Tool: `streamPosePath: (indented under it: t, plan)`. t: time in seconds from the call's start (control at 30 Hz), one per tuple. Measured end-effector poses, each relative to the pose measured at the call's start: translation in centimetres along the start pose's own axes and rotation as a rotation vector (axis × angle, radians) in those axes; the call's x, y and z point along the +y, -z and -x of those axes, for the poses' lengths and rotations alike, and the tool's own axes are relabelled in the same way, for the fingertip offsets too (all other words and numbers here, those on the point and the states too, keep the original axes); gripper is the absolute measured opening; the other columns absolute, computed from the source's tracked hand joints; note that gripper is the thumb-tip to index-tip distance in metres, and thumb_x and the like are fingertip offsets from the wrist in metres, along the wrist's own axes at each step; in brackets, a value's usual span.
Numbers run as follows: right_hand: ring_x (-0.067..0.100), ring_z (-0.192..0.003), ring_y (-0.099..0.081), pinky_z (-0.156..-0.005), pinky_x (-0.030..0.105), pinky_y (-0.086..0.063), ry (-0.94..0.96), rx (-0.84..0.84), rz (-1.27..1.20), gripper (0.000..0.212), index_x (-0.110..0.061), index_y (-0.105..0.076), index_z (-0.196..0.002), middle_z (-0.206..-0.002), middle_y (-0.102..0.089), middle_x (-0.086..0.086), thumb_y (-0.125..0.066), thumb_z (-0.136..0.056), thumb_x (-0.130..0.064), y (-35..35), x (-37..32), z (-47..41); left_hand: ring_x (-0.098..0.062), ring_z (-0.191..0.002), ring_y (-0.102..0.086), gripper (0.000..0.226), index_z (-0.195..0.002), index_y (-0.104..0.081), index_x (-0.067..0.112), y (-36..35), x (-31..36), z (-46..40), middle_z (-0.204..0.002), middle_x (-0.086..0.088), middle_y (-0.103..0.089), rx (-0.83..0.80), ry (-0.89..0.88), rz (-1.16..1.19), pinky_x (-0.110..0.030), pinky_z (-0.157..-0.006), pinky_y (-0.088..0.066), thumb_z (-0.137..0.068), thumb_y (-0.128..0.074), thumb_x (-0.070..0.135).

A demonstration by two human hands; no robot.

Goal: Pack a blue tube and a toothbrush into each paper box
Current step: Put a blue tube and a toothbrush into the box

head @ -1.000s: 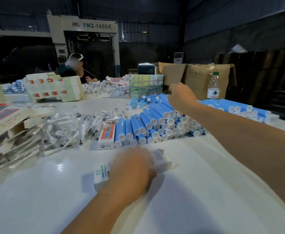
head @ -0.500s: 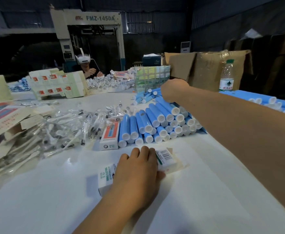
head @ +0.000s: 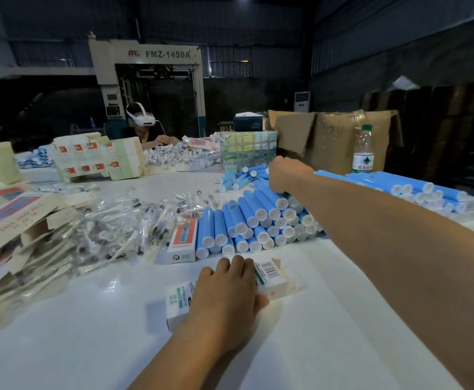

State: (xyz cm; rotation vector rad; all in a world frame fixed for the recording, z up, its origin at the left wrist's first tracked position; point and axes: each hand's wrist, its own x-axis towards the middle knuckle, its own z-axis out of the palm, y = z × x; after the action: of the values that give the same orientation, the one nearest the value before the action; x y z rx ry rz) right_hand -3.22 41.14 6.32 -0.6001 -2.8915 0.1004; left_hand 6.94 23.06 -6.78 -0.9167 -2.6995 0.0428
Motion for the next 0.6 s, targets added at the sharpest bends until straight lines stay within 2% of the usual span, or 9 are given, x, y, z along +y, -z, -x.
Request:
streamPosePath:
  t: [0.07, 0.17, 0.23, 0.3, 0.37, 0.4, 0.5, 0.6]
  plan:
    - [0.026, -0.088, -0.058, -0.073, 0.039, -0.047, 0.023, 0.04, -0.042, 0.03, 0.0, -0.042, -0.124, -0.096, -0.055, 0.012, -0.043, -0.094, -0.004, -0.1, 0.3, 0.0, -0.023, -0.115, -0.038, 0.056, -0.139, -0.029, 0.019, 0.0, 0.0, 0.1, -0.132, 0.0, -0.039, 0.012, -0.002, 0.015, -0.038, -0.091, -0.033, -0.094, -0.036, 0.052]
    - [0.026, -0.075, -0.053, -0.062, 0.036, -0.042, 0.1, 0.169, -0.123, 0.042, 0.002, -0.031, -0.134, -0.1, -0.056, 0.016, -0.043, -0.094, -0.005, 1.5, 0.9, 0.2, -0.022, -0.112, -0.039, 0.055, -0.137, -0.031, 0.022, -0.1, -0.1, 0.3, -0.129, 0.001, -0.041, 0.046, 0.003, 0.033, -0.038, -0.089, -0.033, -0.092, -0.038, 0.052]
    - [0.019, -0.069, -0.051, -0.053, 0.031, -0.039, 0.105, 0.236, -0.314, 0.046, -0.001, -0.032, -0.134, -0.098, -0.053, 0.011, -0.049, -0.093, -0.009, 3.3, 1.7, 1.1, -0.021, -0.112, -0.04, 0.055, -0.137, -0.031, 0.022, -0.1, -0.3, 0.4, -0.128, 0.001, -0.042, 0.078, 0.004, 0.029, -0.037, -0.089, -0.034, -0.092, -0.037, 0.055]
    - [0.017, -0.064, -0.046, -0.05, 0.027, -0.037, 0.082, 0.28, -0.654, 0.032, -0.004, -0.047, -0.12, -0.088, -0.048, 0.007, -0.055, -0.09, -0.011, 4.6, 2.7, 2.7, -0.021, -0.115, -0.039, 0.058, -0.139, -0.029, 0.022, 0.1, -0.4, 0.2, -0.13, 0.001, -0.041, 0.096, 0.008, 0.018, -0.036, -0.09, -0.034, -0.093, -0.035, 0.057]
    - [0.023, -0.063, -0.048, -0.051, 0.025, -0.041, -0.004, 0.274, -1.095, 0.003, -0.003, -0.055, -0.087, -0.077, -0.049, 0.009, -0.056, -0.084, -0.004, 4.8, 4.1, 5.3, -0.021, -0.12, -0.037, 0.062, -0.142, -0.025, 0.022, 0.3, -0.4, 0.0, -0.132, 0.001, -0.038, 0.101, 0.024, 0.012, -0.035, -0.093, -0.032, -0.093, -0.033, 0.059]
    - [0.024, -0.06, -0.05, -0.051, 0.026, -0.045, -0.066, 0.237, -1.296, 0.006, -0.002, -0.054, -0.077, -0.075, -0.05, 0.011, -0.057, -0.082, -0.001, 4.4, 4.8, 6.7, -0.02, -0.121, -0.037, 0.062, -0.142, -0.024, 0.023, 0.4, -0.3, -0.1, -0.133, 0.002, -0.038, 0.106, 0.032, 0.012, -0.034, -0.094, -0.032, -0.093, -0.033, 0.059]
    - [0.024, -0.061, -0.057, -0.061, 0.036, -0.053, -0.232, 0.08, -1.796, 0.007, -0.002, -0.055, -0.083, -0.077, -0.056, 0.013, -0.06, -0.087, -0.003, 1.3, 6.5, 9.7, -0.017, -0.121, -0.037, 0.061, -0.141, -0.024, 0.025, 0.5, -0.2, -0.1, -0.133, 0.005, -0.038, 0.141, 0.052, 0.04, -0.033, -0.096, -0.032, -0.093, -0.031, 0.061]
    - [0.02, -0.069, -0.057, -0.076, 0.04, -0.051, -0.393, 0.073, -2.082, 0.01, -0.007, -0.056, -0.09, -0.08, -0.056, 0.009, -0.06, -0.093, -0.016, -3.1, 6.6, 11.3, -0.016, -0.126, -0.033, 0.065, -0.146, -0.015, 0.025, 0.5, -0.4, 0.2, -0.14, 0.006, -0.033, 0.165, 0.084, 0.061, -0.032, -0.101, -0.03, -0.093, -0.027, 0.061]
